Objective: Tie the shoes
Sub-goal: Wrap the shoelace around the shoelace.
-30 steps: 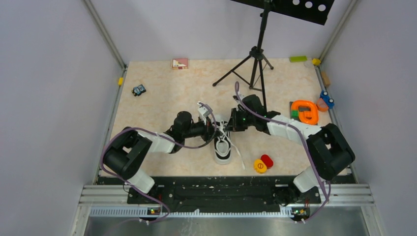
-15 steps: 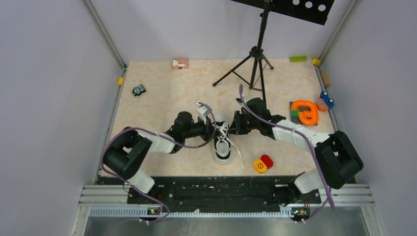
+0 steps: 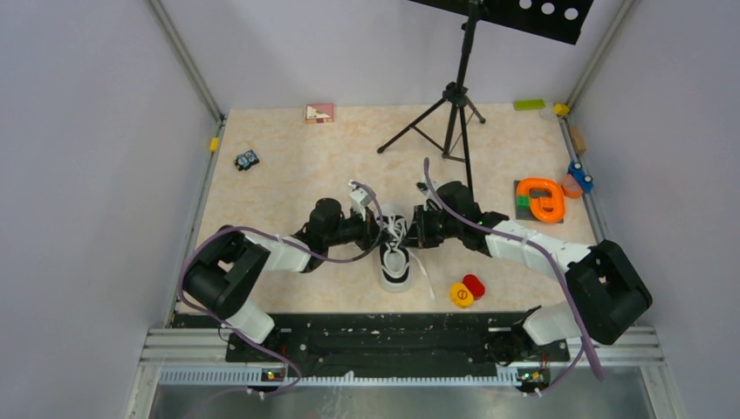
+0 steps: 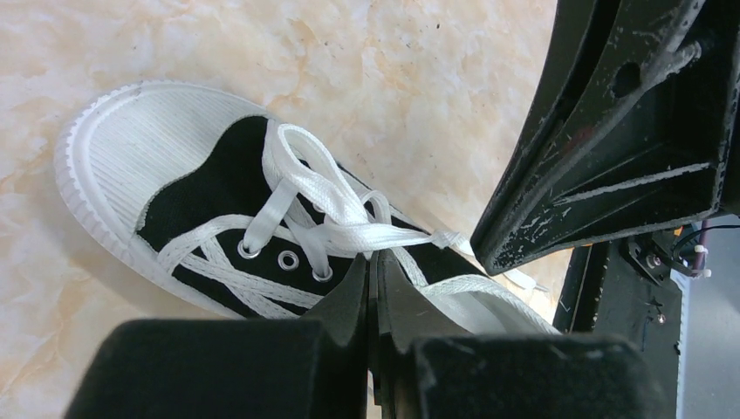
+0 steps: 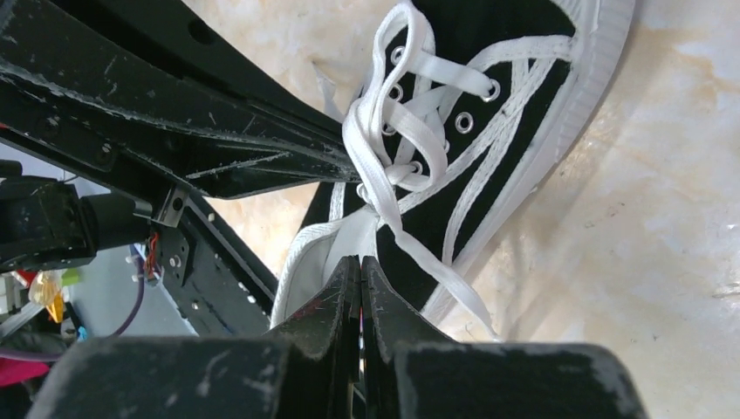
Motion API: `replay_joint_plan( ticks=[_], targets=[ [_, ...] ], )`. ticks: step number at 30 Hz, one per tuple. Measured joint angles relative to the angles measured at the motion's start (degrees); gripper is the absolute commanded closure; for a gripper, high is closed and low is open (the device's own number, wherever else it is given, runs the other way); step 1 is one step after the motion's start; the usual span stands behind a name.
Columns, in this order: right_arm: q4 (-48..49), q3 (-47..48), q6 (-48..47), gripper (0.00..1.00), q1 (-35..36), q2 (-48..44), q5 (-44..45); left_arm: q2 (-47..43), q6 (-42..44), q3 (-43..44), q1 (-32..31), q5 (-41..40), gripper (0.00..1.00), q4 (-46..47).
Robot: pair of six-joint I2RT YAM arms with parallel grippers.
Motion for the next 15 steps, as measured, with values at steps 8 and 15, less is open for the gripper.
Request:
replay_joint_plan(
  ticks=[8, 15],
  targets=[
    [-0.1, -0.3, 1.5, 0.76, 0.2, -0.1, 3.3, 0.0, -0.1, 0.0, 0.0, 0.0, 1.00, -0.5],
    [-0.9, 2.5, 1.2, 0.68, -1.2, 3.1, 6.0, 0.0, -0.1, 0.0, 0.0, 0.1, 1.00, -0.6]
  ],
)
